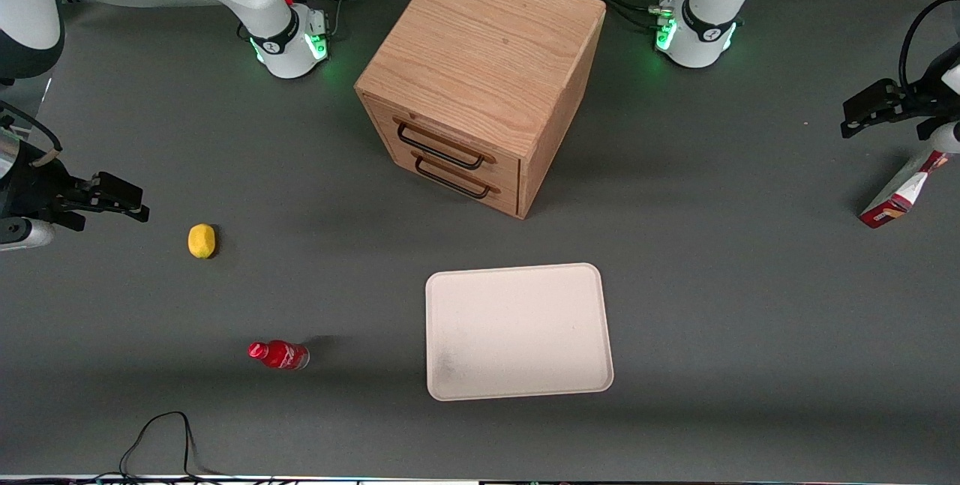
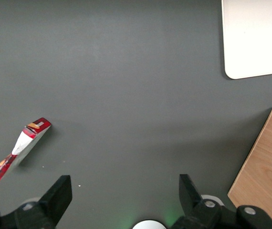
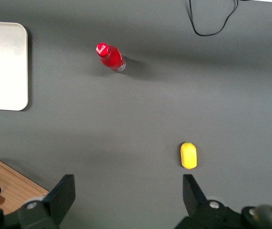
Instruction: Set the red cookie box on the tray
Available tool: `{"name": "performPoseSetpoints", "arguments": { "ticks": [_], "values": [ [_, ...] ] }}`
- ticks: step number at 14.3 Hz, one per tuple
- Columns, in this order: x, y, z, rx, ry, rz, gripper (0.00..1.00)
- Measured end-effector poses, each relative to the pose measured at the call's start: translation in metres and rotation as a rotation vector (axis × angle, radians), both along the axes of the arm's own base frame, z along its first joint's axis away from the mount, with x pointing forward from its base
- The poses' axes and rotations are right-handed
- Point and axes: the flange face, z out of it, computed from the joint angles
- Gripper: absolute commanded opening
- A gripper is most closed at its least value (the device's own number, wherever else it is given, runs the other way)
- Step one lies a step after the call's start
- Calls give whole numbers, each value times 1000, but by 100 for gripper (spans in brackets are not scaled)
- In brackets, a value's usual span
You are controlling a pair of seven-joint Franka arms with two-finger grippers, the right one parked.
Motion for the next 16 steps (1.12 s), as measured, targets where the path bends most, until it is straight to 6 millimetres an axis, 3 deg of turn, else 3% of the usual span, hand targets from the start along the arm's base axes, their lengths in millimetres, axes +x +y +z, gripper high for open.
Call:
{"name": "performPoseSetpoints", "arguments": {
  "ticks": [9, 12, 16],
  "values": [
    [1, 13, 1, -1, -8, 1, 100],
    [0, 40, 0, -4, -7, -11, 100],
    [-6, 91, 0, -10, -4, -51, 100]
  ]
}}
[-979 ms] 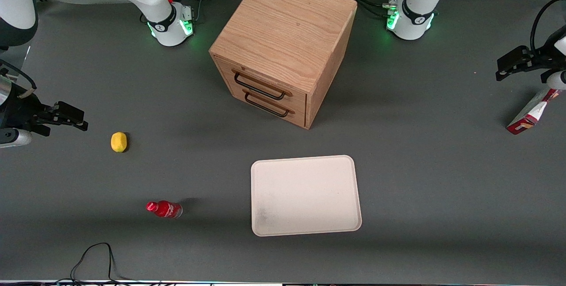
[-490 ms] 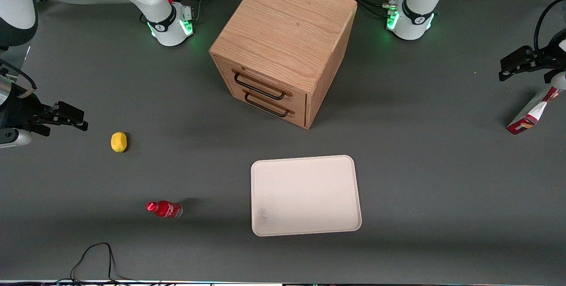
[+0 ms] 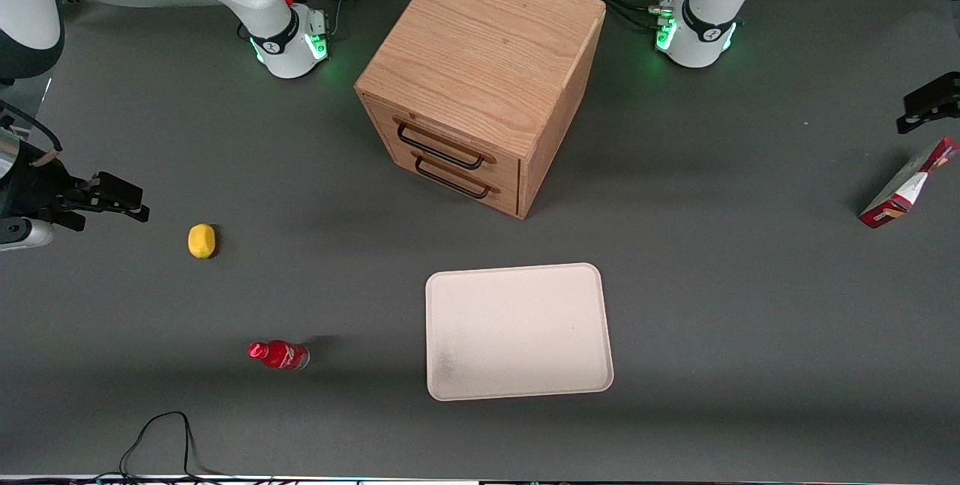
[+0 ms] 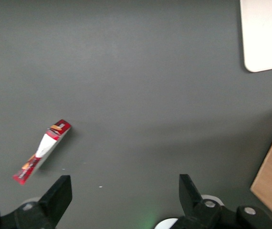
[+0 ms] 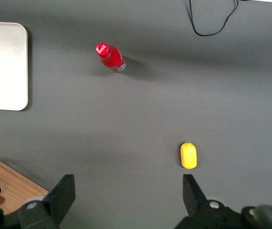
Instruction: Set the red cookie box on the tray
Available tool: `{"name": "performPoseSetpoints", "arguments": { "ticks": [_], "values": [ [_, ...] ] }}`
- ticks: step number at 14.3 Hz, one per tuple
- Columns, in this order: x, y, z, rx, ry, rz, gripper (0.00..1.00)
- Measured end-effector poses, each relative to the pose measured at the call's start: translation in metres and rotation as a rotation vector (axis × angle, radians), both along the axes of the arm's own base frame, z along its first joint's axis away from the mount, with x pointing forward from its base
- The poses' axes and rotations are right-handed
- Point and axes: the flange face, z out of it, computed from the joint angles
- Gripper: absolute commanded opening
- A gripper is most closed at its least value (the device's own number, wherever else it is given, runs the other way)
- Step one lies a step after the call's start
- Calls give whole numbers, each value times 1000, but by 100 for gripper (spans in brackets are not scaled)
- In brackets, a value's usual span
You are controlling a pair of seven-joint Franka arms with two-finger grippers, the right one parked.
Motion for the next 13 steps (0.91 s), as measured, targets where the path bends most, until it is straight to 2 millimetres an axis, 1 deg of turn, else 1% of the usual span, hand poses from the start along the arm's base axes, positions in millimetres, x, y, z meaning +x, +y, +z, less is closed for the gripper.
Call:
{"name": "performPoseSetpoints", "arguments": {
  "ticks": [2, 4, 7, 9, 11, 13],
  "values": [
    [-8, 38, -1, -5, 1, -33, 100],
    [-21, 85, -4, -9, -3, -73, 100],
    [-50, 155, -10, -18, -6, -164, 100],
    [-70, 196, -16, -21, -11, -238, 100],
    [-87, 226, -26, -24, -12, -321, 100],
    [-100, 248, -36, -30, -11, -424, 100]
  ]
}}
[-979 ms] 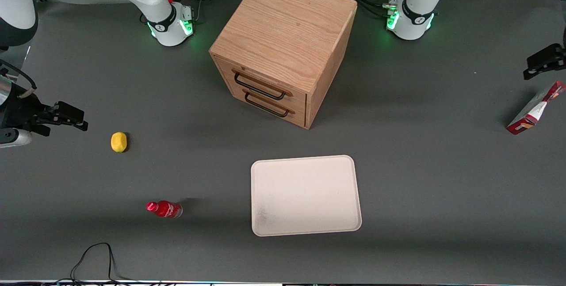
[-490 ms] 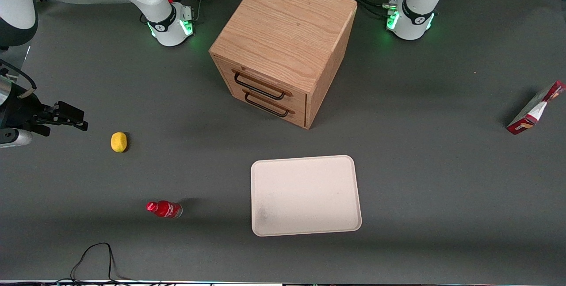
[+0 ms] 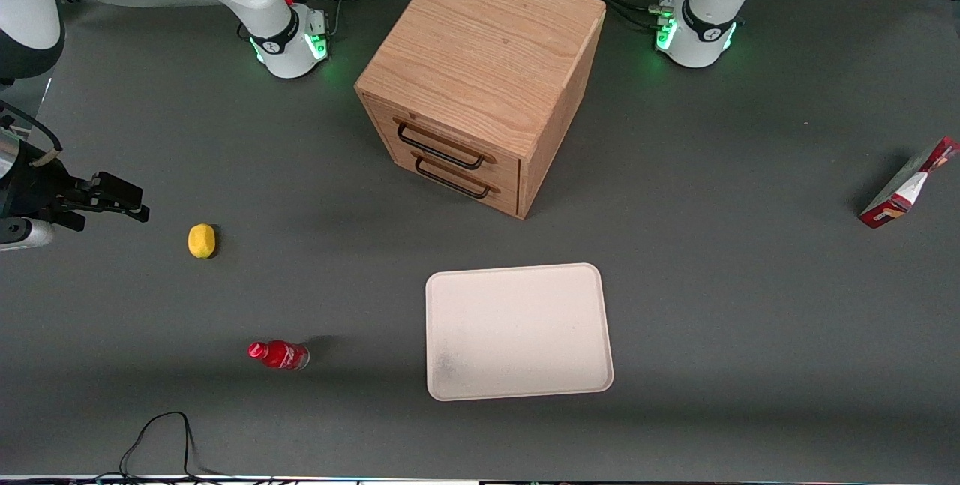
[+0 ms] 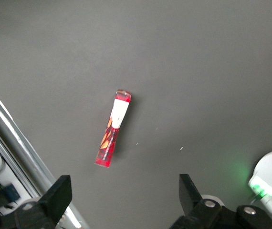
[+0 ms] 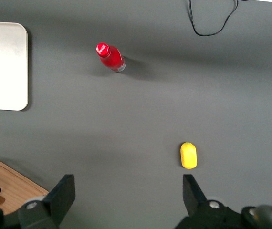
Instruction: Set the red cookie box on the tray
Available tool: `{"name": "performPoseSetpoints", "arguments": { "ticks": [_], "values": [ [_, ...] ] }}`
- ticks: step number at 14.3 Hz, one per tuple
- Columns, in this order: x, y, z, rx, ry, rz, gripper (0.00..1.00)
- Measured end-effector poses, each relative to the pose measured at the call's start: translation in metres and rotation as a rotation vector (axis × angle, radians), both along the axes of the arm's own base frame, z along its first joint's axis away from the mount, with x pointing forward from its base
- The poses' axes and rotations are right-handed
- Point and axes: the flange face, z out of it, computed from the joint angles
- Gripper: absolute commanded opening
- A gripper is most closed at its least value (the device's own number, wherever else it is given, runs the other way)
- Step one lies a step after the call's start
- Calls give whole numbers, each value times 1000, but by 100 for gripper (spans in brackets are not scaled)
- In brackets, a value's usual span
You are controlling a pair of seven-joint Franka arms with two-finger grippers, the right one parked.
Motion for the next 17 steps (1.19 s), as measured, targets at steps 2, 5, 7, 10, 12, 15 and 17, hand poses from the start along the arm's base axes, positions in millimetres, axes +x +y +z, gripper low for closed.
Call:
{"name": "performPoseSetpoints", "arguments": {
  "ticks": [2, 5, 7, 10, 12, 15, 17],
  "values": [
    [-14, 20, -8, -4, -1, -111, 100],
    [-30, 37, -14, -8, 5, -162, 100],
    [-32, 36, -11, 12, 10, -168, 100],
    [-39, 29, -14, 33, 0, -175, 100],
    [-39, 29, -28, 43, -8, -178, 100],
    [-36, 30, -76, 47, -12, -186, 100],
    [-36, 31, -113, 29, 4, -187, 100]
  ]
}}
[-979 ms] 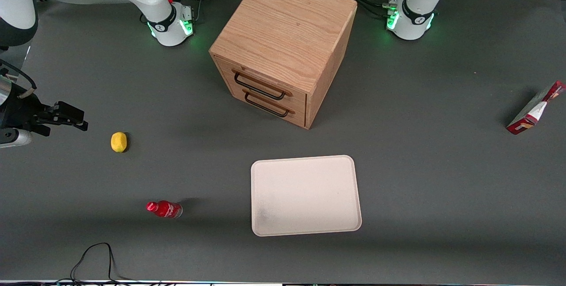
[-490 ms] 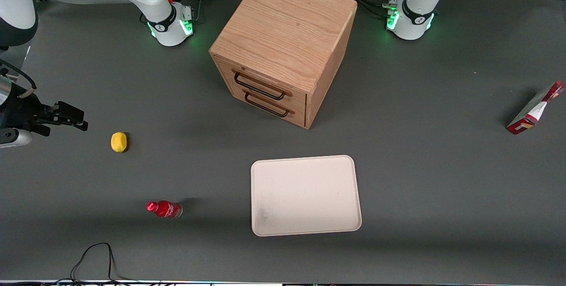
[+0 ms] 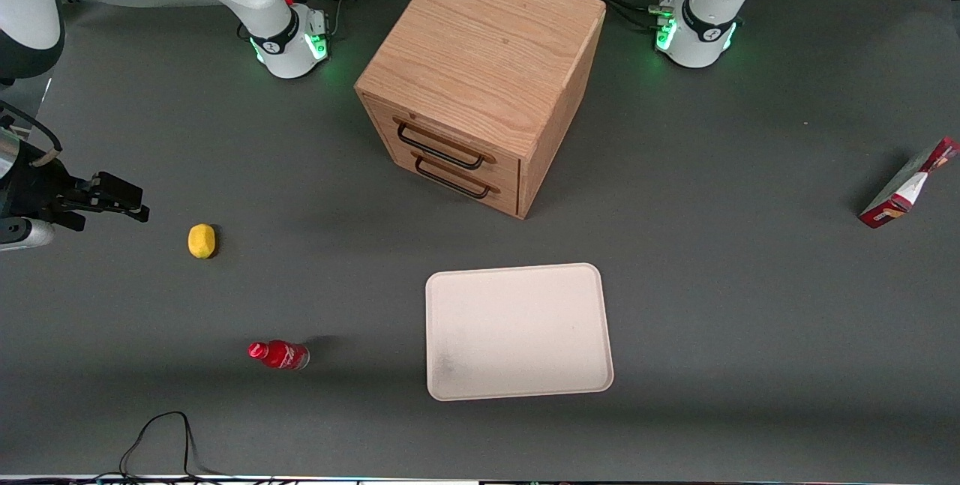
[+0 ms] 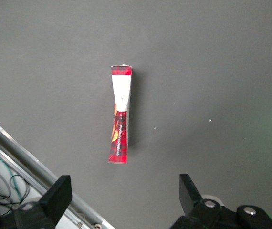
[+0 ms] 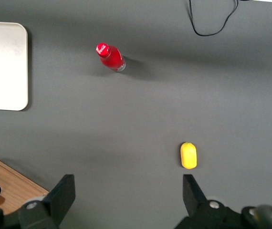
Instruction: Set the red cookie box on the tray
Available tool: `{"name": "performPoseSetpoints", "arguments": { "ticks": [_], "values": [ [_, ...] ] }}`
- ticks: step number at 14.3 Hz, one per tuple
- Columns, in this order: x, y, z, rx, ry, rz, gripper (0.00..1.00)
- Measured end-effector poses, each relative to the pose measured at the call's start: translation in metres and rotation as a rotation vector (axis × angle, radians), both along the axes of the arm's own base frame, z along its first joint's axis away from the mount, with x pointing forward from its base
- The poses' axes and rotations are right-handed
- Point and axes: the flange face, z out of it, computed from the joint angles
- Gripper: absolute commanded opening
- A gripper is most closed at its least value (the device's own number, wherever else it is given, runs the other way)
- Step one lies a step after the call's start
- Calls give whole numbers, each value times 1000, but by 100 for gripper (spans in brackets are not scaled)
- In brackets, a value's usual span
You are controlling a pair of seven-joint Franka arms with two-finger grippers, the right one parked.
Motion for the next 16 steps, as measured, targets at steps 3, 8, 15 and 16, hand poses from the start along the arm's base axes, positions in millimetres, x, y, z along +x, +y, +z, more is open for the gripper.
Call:
{"name": "performPoseSetpoints", "arguments": {
  "ticks": [3, 8, 15, 16],
  "values": [
    [6, 7, -52, -16, 20, -32, 100],
    [15, 22, -113, -30, 41, -68, 100],
    [8, 38, -185, -62, -9, -89, 100],
    [7, 39, -196, -73, -18, -90, 100]
  ]
}}
